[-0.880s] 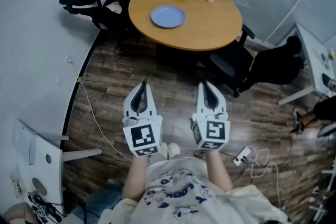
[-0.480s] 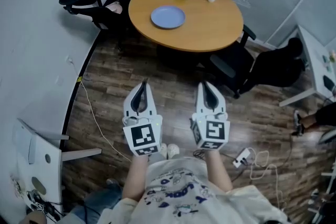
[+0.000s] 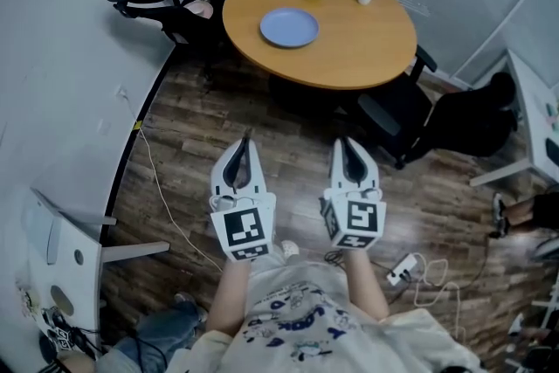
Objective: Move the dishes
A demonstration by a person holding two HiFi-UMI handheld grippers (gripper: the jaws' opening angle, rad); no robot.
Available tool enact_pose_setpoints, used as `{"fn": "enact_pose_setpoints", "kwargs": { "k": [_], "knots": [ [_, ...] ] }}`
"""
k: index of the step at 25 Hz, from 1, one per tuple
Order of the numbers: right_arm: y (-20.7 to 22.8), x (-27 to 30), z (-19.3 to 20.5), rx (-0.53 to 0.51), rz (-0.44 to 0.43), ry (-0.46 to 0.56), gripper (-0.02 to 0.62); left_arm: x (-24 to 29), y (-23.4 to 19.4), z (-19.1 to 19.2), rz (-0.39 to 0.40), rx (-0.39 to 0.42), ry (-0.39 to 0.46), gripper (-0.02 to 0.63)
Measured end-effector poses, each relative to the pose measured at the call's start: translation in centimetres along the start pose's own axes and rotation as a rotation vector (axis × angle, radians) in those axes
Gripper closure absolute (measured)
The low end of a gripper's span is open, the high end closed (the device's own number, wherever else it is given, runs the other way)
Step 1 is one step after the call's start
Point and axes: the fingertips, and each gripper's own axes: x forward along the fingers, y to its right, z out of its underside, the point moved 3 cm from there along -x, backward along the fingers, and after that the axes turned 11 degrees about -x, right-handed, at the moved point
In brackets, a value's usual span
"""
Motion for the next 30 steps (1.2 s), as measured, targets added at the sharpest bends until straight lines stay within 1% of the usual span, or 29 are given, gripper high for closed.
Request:
{"fn": "enact_pose_setpoints", "kwargs": {
  "k": [5,11,18,25,30],
  "knots": [
    [0.0,1.6,1.0,-0.007,0.003,-0.02,0.577,1.6,-1.0,0.3,-0.009,-0.004,-0.009,0.603],
    [-0.2,6.0,0.4,-0.003,-0.001,-0.004,0.577,5.9,-2.5,0.4,0.001,-0.012,-0.009,0.603],
    [0.4,13.6,-0.3,-0.005,0.045,-0.017,0.577,13.5,-4.8,-0.5,0.036,-0.022,-0.008,0.603],
    [0.7,22.3,-1.2,0.024,0.081,-0.035,0.577,22.2,-7.9,-2.4,0.075,-0.014,-0.016,0.603],
    [1.4,27.4,-0.5,0.035,0.121,-0.073,0.577,27.9,-9.5,-3.0,0.105,-0.007,-0.028,0.603]
  ]
}}
